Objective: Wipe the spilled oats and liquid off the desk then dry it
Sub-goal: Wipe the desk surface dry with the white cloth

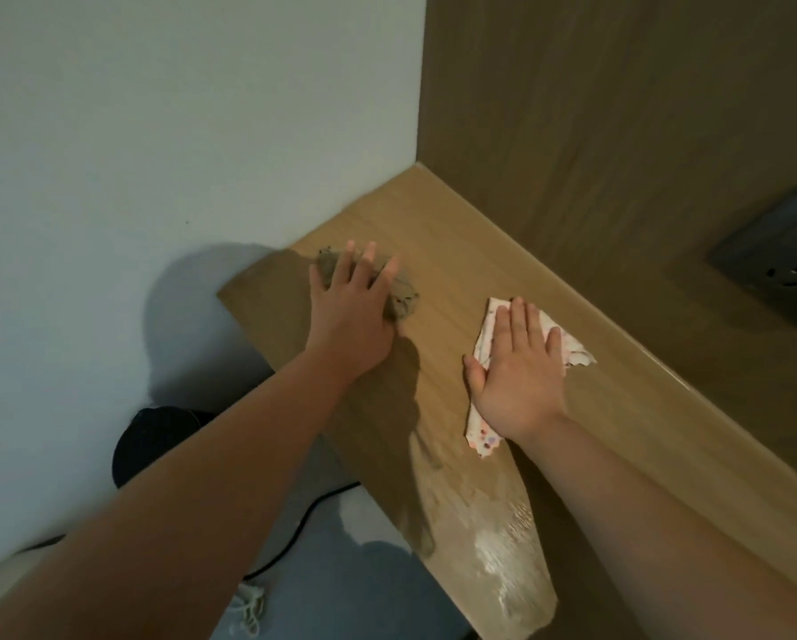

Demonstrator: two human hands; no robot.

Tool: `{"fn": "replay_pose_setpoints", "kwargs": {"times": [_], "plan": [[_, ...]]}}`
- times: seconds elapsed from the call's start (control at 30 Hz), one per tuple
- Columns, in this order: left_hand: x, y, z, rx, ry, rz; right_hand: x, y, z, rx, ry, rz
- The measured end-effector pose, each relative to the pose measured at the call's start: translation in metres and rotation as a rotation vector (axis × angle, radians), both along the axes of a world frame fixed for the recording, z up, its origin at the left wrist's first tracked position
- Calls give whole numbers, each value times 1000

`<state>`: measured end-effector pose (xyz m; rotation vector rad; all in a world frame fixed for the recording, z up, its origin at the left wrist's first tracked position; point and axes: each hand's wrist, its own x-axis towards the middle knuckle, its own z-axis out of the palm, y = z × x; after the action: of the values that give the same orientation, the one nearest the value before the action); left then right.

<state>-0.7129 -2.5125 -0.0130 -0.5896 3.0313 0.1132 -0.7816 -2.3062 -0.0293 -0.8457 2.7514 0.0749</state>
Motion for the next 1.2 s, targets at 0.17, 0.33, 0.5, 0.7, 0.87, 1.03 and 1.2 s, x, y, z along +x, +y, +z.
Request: {"fn": "replay_pose_setpoints", "kwargs": {"times": [0.17, 0.33, 0.5, 0.7, 0.87, 1.03, 1.2], "plan": [[-24, -14, 10, 114, 20, 68, -21, -13, 6, 46, -39, 72], [-67, -31, 28, 147, 189, 130, -31, -16, 7, 58, -60, 123], [-134, -41, 25, 118, 242, 67, -34, -20, 3, 28, -24, 114], [-94, -39, -11, 316, 343, 74, -43, -33, 4, 13, -43, 31], [22, -60, -19, 158, 95, 172, -10, -60, 2, -55, -63, 241], [55, -64, -34, 135, 103, 186, -1, -63, -3, -54, -49, 737], [55, -65, -36, 149, 162, 201, -35, -152, -1, -44, -25, 346]]}}
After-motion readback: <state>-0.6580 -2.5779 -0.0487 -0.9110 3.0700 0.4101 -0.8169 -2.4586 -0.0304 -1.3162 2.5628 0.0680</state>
